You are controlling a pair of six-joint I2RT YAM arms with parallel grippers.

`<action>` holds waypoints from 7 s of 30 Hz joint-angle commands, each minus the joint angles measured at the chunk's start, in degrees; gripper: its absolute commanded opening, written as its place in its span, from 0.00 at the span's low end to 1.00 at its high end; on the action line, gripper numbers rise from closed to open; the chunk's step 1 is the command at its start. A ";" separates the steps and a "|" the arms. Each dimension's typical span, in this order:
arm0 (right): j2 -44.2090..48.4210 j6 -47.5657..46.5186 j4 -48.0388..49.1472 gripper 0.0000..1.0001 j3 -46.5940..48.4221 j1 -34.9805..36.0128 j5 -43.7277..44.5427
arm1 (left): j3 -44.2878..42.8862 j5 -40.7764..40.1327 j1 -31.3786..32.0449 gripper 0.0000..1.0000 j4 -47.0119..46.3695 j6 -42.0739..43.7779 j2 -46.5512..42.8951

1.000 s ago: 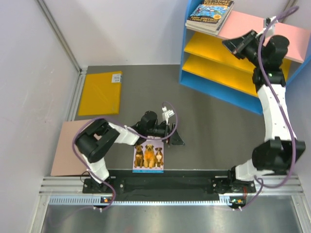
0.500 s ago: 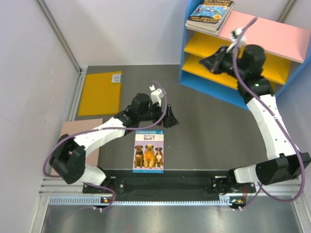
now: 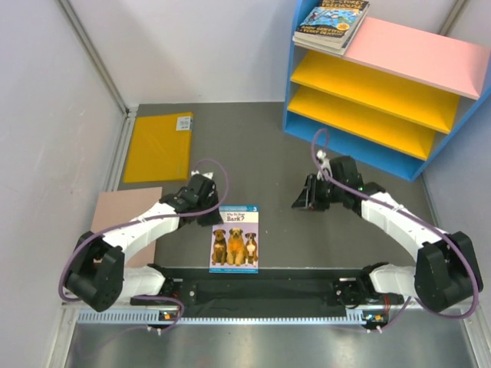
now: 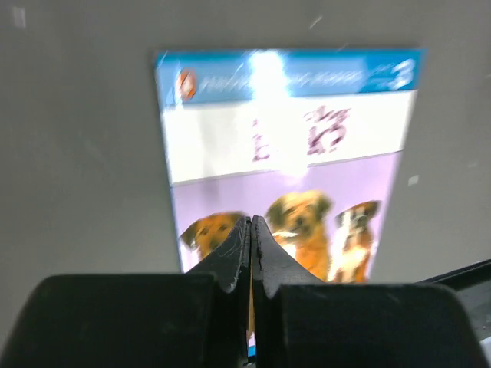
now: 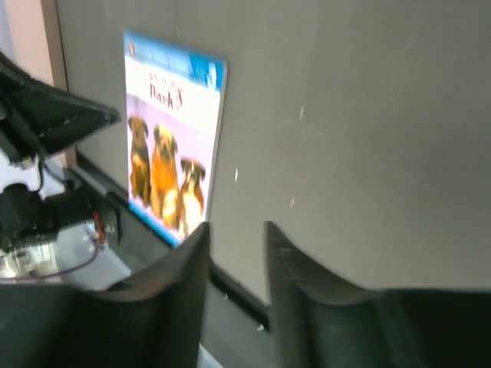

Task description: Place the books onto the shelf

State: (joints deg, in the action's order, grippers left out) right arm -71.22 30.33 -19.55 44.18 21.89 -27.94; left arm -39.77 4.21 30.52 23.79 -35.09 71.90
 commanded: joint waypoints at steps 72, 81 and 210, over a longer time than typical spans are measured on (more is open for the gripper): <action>-17.81 10.02 38.80 0.00 3.63 20.65 -14.15 | 20.60 -6.68 -0.46 0.99 -19.82 -6.30 -36.22; -19.22 11.77 41.18 0.05 3.36 20.56 -16.27 | 20.00 5.64 -0.38 0.00 -34.78 -7.45 -28.75; -45.85 50.79 37.48 0.00 93.72 -28.39 -25.75 | 22.10 20.49 0.33 0.99 -67.82 -12.90 15.38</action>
State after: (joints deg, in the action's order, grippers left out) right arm -119.31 79.22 12.01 134.37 -6.20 -51.68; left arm -17.06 24.60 30.39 -44.64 -48.18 85.67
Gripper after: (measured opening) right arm 0.020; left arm 0.990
